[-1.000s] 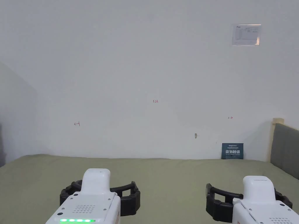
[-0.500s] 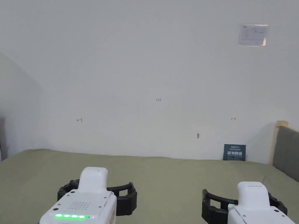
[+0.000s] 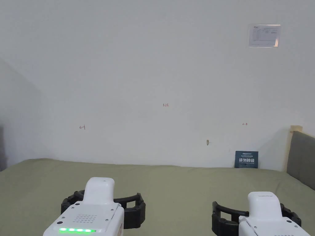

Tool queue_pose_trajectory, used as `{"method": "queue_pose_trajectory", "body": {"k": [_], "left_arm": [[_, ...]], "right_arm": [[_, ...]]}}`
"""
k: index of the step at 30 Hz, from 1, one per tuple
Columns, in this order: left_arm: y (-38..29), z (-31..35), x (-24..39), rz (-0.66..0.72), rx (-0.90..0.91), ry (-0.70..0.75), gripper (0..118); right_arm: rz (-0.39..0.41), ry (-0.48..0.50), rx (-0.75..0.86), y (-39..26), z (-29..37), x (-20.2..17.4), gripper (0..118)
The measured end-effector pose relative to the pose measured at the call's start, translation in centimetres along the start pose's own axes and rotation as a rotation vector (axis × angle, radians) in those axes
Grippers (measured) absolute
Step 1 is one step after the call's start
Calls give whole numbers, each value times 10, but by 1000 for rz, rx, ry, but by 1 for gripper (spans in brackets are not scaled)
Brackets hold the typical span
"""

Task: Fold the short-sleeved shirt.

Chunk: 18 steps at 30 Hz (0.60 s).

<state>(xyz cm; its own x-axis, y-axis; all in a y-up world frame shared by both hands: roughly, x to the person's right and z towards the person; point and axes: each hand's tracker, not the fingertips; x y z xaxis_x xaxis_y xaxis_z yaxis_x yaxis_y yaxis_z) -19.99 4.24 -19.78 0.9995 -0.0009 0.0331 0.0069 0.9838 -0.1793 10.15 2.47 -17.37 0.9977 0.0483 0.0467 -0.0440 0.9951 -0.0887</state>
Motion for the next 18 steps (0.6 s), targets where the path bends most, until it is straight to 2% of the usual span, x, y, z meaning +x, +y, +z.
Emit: {"method": "queue_pose_trajectory", "body": {"k": [4, 5, 6, 7, 8, 9, 10, 11, 12, 18], "left_arm": [[0, -1, -1, 7, -7, -6, 118], [-1, -1, -1, 8, -8, -11, 118], [-1, -1, -1, 8, -8, -12, 117], [-1, 0, -1, 8, -7, -15, 112], [-2, 0, -1, 7, -7, -17, 112], [-1, 0, -1, -2, -15, -28, 106], [-2, 1, 0, -10, -10, -35, 91], [-3, 1, 2, -14, -6, -29, 39], [-4, -1, 3, -26, -10, -22, 1], [-3, 2, 4, -3, -19, -37, 1]], "right_arm": [[-9, -7, -6, 1, 0, 0, 112], [-11, -8, -8, 2, 0, 0, 102], [-12, -8, -10, 2, 0, 1, 88], [-14, -6, -15, 3, -1, 1, 64], [-12, -9, -16, 2, -1, 1, 64], [-8, -18, -20, 3, -1, 1, 54], [-9, -26, -24, 3, -1, 1, 32], [-15, -39, -22, 2, -2, 1, 0], [-22, -50, -11, 2, 1, 2, 0], [-16, -52, -46, -1, 3, 4, 0]]}}
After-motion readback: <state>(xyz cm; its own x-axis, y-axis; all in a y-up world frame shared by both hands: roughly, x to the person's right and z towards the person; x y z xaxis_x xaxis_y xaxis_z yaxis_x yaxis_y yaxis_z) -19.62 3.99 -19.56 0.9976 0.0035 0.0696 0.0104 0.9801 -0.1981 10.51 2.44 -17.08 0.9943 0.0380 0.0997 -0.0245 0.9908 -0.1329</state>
